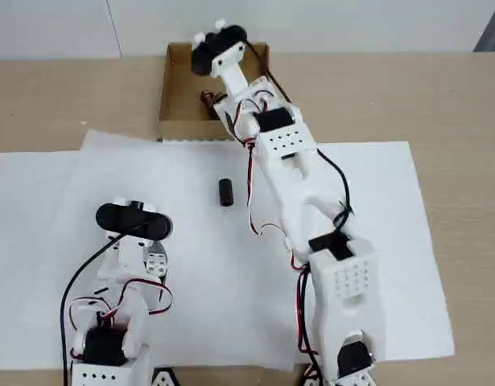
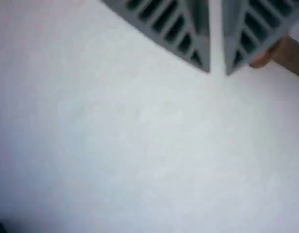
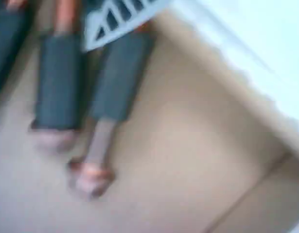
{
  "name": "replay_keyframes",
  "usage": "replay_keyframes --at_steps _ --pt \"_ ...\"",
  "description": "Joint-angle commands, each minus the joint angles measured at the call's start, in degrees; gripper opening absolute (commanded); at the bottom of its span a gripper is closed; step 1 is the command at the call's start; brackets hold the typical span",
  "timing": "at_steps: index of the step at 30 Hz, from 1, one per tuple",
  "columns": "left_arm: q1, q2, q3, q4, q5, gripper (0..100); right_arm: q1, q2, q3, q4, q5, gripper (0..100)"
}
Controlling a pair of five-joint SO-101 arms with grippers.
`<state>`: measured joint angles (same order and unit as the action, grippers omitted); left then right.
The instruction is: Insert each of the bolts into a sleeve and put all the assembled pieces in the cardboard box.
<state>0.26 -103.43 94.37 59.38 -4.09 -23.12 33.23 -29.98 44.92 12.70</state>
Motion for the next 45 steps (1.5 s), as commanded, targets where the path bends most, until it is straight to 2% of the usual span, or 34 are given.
replay_keyframes --at_steps 1,5,10,19,23,45 --pt "-0.18 -0.44 -0.22 -1.32 -0.44 1 -0.66 -6.64 -3.43 7.6 -3.08 10.7" --pt "-0.18 -0.44 -0.22 -1.32 -0.44 1 -1.27 -8.48 -3.43 16.04 -6.68 10.7" --pt "-0.18 -0.44 -0.22 -1.32 -0.44 1 -3.65 -10.95 -3.43 26.51 -14.59 10.7" --pt "-0.18 -0.44 -0.22 -1.32 -0.44 1 -8.22 -12.0 -3.43 38.02 -23.03 10.7" --pt "-0.18 -0.44 -0.22 -1.32 -0.35 1 -8.84 -11.47 -3.08 39.25 -25.41 10.7" --pt "-0.18 -0.44 -0.22 -1.32 -0.26 1 -10.59 0.04 -3.34 38.2 -25.49 11.2"
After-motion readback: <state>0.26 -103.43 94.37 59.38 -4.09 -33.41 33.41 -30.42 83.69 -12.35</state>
